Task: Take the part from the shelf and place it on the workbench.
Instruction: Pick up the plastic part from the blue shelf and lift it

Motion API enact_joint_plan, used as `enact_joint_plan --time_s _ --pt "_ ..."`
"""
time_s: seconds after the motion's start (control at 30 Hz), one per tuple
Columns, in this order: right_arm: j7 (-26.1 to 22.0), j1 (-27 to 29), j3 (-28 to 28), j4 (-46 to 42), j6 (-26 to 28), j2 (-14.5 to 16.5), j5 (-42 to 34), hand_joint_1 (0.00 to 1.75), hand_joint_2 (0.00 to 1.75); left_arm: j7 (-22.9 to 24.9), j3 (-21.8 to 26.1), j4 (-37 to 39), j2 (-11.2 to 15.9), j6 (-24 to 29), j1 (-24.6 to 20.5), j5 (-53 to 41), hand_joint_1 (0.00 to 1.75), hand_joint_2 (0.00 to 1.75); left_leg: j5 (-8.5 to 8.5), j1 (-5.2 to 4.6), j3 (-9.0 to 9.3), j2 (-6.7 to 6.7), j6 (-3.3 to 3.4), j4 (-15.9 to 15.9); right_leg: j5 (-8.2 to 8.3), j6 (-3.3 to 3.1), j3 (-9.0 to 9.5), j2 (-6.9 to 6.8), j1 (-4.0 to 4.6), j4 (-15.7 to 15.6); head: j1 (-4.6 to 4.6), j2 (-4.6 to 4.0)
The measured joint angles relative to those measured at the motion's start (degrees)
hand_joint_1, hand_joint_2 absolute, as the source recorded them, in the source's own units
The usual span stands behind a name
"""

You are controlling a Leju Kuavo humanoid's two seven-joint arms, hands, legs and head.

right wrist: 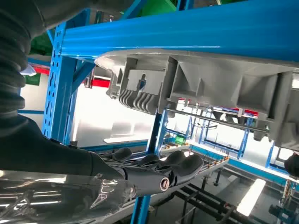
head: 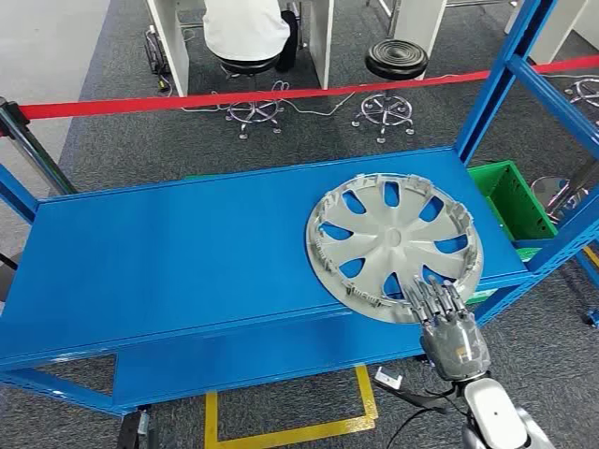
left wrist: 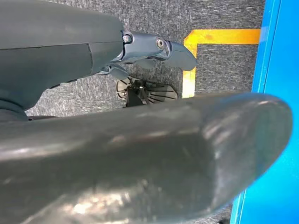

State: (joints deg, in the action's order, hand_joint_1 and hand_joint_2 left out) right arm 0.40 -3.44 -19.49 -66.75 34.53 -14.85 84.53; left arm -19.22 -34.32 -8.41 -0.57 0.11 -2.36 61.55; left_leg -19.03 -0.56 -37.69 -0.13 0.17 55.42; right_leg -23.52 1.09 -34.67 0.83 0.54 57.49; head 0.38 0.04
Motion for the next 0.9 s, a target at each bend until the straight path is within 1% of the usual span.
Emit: enact_joint_plan --time_s 0.17,0.43,0.8,0.9 --pt "-0.1 -1.6 0.4 1.8 -0.4 0.2 -0.8 0.00 1.75 0.3 -0.1 0.0 0.0 0.1 0.0 0.0 0.00 0.00 0.02 0.00 0.00 0.00 -0.01 0.0 0.03 0.00 -0.02 0.01 0.00 0.0 -0.01 0.00" --pt "0.1 -7.4 0.5 9.0 -2.4 0.5 -0.2 0.00 1.75 0.4 -0.9 0.0 0.0 0.0 -0.2 0.2 0.00 0.00 0.14 0.00 -0.03 0.00 0.06 0.0 0.11 0.04 -0.03 -0.01 0.00 0.0 -0.01 0.00" --pt "0.2 -10.2 0.5 14.1 -2.7 0.7 -0.7 0.00 1.75 0.9 -1.0 0.0 0.0 0.1 -0.2 0.2 0.00 0.00 0.16 0.00 -0.10 0.00 0.08 0.0 0.14 0.06 -0.08 -0.01 0.00 0.0 -0.01 0.00" --pt "0.1 -10.8 0.5 15.1 -2.7 0.8 -0.7 1.31 1.75 0.9 -1.0 0.0 0.0 0.1 -0.3 0.2 0.00 0.00 0.17 0.00 -0.10 0.00 0.08 0.0 0.16 0.06 -0.09 0.00 0.00 0.0 -0.01 0.00"
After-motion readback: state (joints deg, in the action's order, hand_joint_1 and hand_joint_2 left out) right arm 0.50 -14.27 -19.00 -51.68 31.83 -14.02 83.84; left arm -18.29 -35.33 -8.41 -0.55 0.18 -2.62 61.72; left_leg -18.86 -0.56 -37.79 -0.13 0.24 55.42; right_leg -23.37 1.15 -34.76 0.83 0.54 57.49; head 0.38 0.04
